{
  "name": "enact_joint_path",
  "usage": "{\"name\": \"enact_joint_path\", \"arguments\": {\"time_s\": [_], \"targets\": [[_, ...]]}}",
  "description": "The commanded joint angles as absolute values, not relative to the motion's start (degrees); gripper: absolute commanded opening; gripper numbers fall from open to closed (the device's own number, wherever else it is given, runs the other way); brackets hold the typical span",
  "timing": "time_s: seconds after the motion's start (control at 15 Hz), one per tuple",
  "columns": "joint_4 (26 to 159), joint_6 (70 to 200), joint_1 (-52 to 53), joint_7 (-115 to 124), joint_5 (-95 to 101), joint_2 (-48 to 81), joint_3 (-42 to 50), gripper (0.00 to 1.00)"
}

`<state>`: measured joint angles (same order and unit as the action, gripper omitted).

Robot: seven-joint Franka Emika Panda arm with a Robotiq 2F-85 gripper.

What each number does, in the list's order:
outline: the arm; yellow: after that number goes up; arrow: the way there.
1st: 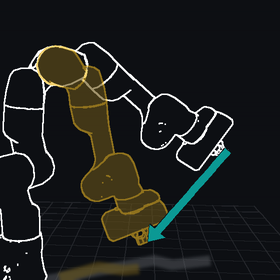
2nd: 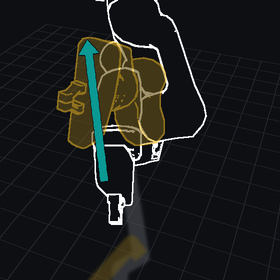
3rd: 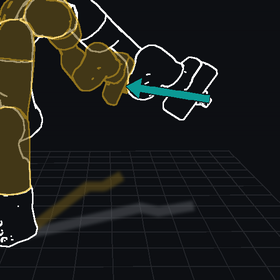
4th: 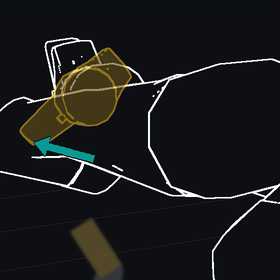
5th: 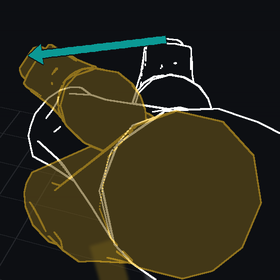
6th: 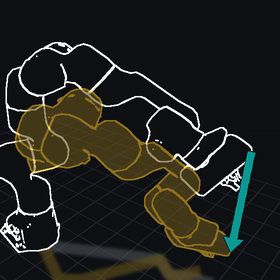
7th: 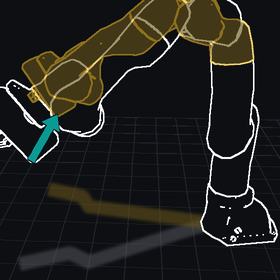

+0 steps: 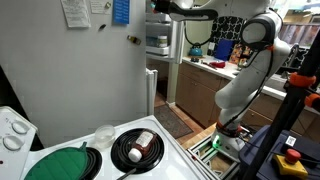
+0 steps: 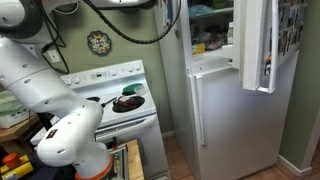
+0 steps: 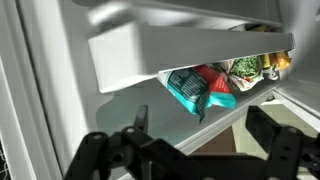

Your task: Remove the white and green pack from the open fridge and put it in the clear container on the stove.

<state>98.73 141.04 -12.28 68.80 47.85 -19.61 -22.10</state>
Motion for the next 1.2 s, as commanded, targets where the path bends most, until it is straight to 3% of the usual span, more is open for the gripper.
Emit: {"name": "enact_joint_path", "arguments": {"time_s": [0.0, 0.33, 0.4, 0.67, 1.13], "targets": [[96.1, 143.5, -10.7, 75.4, 54.8, -15.7, -20.6, 1.00], [93.5, 143.6, -7.5, 80.8, 61.2, -12.5, -17.8, 0.98], [93.1, 143.5, -6.8, 81.3, 61.9, -11.9, -17.1, 0.85], [91.8, 143.1, -4.3, 82.1, 62.7, -10.4, -14.6, 0.52], [89.8, 141.0, -2.1, 81.0, 62.0, -9.8, -11.7, 0.02]]}}
